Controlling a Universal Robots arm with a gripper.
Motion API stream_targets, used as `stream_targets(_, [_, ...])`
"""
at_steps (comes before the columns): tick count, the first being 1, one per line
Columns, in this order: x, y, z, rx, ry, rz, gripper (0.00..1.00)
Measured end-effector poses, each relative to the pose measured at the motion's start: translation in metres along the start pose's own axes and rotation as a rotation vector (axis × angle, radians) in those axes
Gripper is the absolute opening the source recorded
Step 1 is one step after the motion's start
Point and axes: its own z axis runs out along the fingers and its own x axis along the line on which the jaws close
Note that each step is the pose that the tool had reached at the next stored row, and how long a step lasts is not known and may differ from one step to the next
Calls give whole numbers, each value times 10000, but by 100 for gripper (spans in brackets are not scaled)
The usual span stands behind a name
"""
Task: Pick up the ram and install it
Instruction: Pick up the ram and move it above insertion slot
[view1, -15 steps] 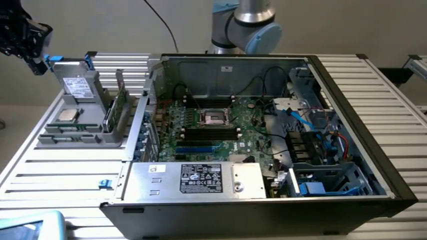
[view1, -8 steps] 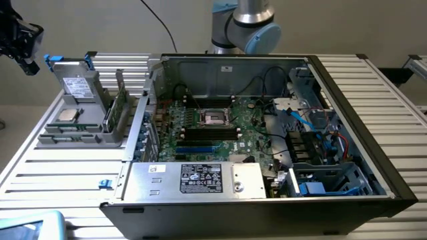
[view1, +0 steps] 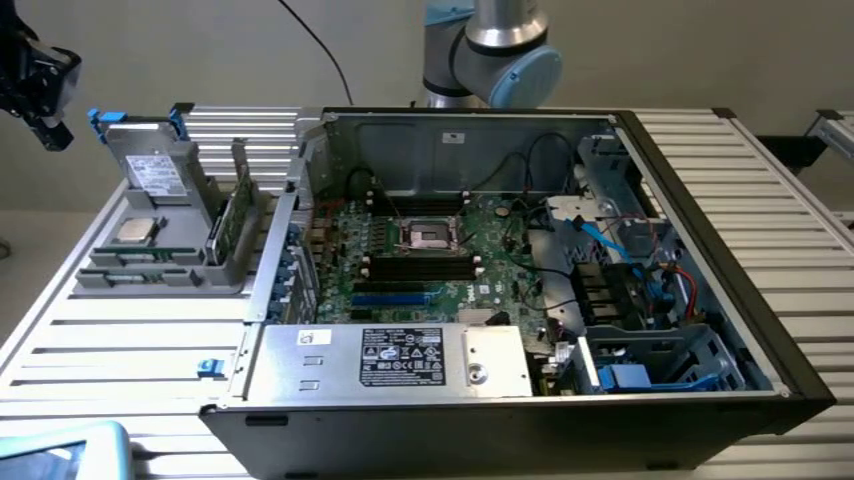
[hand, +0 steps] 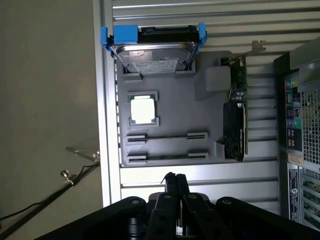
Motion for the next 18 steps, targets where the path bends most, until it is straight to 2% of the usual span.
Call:
stream_targets(12, [0, 0, 0, 0, 0, -14, 11])
stream_targets(14, [1, 0, 0, 0, 10, -214, 11])
stream_targets(18, [0, 0, 0, -1, 44, -943, 11])
